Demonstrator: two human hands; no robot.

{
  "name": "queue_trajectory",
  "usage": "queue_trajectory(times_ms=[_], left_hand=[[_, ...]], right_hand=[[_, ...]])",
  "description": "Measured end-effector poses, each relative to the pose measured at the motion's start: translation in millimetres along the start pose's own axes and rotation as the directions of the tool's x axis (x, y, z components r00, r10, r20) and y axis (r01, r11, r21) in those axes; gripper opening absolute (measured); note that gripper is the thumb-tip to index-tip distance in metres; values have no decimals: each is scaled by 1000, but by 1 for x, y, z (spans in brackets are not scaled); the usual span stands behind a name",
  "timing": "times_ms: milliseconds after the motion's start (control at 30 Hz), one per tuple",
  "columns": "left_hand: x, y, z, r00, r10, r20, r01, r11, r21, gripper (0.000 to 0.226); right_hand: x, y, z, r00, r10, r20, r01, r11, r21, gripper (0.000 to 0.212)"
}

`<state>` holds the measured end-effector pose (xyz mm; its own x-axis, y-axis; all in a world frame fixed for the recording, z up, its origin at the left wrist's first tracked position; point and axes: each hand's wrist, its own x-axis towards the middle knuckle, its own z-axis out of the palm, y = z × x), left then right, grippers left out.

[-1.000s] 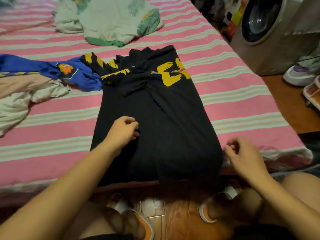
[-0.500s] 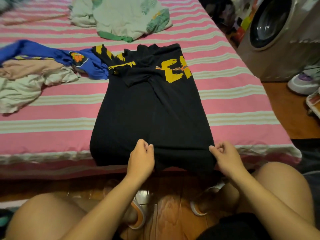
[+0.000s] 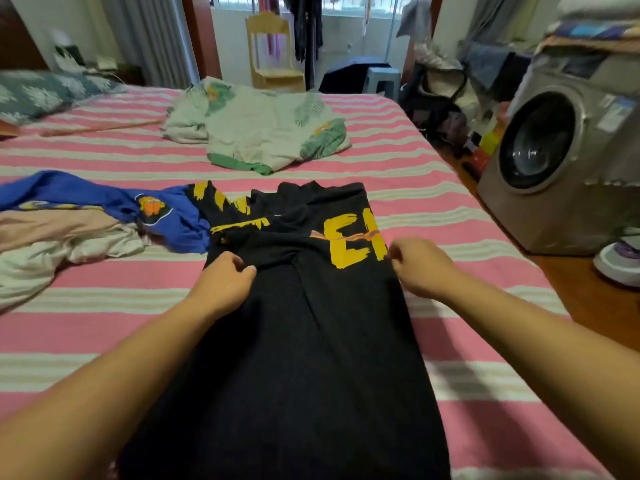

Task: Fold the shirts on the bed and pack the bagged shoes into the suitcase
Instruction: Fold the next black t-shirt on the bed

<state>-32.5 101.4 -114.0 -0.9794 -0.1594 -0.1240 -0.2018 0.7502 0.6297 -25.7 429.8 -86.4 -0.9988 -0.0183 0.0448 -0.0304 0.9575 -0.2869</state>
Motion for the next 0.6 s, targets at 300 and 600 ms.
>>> queue_trajectory(times_ms=[300, 600], left_hand=[[162, 6, 30, 898, 355, -260, -170, 825, 539, 49], [221, -6, 4, 973, 180, 147, -221, 911, 349, 41]], right_hand=[[255, -15, 58, 992, -125, -11, 121, 977, -174, 52], [346, -5, 77, 974, -197, 109, 207, 975, -85, 18]])
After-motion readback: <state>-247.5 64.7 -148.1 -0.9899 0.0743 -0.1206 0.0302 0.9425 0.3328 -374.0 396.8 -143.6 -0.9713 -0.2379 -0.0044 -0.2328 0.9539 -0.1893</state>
